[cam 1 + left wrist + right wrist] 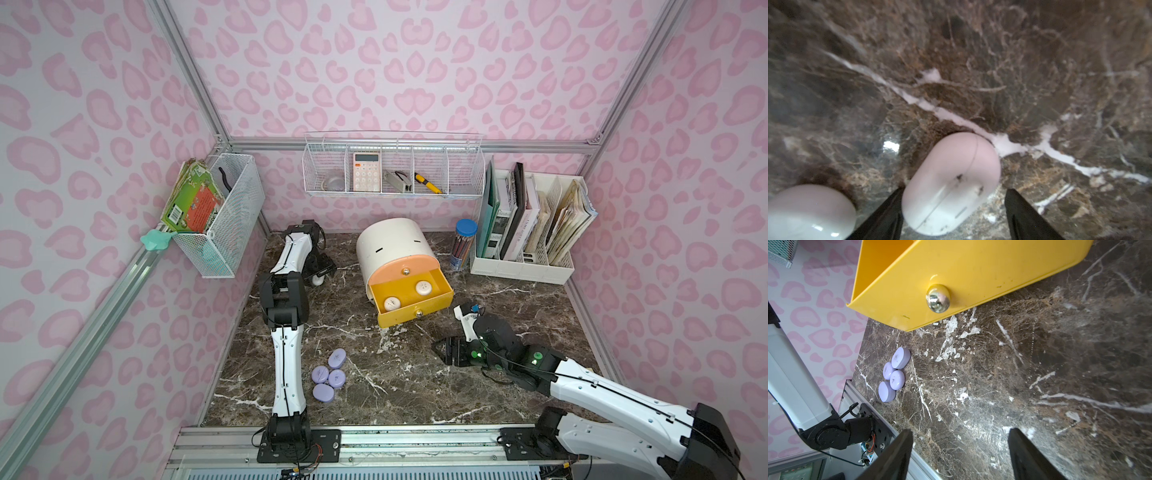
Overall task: Put the bluetooth earphones in the drawer according to color
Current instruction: Pick up the Bluetooth earphone from the center of the board.
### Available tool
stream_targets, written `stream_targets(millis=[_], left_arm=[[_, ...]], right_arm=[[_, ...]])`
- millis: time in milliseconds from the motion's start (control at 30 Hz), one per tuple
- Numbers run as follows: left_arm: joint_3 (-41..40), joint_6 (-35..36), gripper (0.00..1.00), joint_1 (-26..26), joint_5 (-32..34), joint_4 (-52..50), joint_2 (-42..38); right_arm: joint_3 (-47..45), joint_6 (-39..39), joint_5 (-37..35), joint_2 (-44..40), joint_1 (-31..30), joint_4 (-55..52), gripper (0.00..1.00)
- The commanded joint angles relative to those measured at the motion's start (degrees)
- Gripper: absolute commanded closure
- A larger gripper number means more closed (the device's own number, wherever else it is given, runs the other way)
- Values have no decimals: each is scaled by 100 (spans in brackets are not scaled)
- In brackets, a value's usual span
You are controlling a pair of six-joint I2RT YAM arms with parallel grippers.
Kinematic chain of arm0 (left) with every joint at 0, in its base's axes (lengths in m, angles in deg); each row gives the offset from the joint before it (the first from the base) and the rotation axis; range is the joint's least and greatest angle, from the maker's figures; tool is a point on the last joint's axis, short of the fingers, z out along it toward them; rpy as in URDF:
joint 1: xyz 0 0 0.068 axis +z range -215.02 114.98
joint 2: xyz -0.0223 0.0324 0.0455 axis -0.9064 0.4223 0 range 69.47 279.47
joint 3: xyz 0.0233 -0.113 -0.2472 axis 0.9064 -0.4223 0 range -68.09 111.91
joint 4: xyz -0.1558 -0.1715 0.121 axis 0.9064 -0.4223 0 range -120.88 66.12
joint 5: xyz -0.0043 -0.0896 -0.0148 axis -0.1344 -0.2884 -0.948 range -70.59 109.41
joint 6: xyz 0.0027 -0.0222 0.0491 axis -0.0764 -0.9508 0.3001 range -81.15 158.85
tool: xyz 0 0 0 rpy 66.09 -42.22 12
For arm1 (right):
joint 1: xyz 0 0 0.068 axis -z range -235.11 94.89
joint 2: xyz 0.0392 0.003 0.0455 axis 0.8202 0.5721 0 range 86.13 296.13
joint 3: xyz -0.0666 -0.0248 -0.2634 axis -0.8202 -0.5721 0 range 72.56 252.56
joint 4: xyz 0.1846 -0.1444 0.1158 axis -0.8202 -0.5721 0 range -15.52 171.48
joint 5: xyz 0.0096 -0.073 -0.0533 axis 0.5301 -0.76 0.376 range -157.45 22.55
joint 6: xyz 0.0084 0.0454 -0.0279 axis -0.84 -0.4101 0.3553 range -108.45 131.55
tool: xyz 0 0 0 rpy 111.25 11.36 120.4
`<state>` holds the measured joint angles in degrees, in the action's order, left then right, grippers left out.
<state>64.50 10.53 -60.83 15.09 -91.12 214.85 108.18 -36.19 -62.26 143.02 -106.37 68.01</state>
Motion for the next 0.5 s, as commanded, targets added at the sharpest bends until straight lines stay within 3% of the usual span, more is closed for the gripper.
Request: stream_targets(millis=[0,333,467], left_arm=[[21,79,23,3,-515,20,34],[-13,109,26,-2,-715,25,-88],[-94,-48,24,-5,-52,-56,-220]], right_arm=[[-15,18,25,16,-1,121,25],[-62,20,52,7,23,170,25],[-57,34,70,16,33,198,25]])
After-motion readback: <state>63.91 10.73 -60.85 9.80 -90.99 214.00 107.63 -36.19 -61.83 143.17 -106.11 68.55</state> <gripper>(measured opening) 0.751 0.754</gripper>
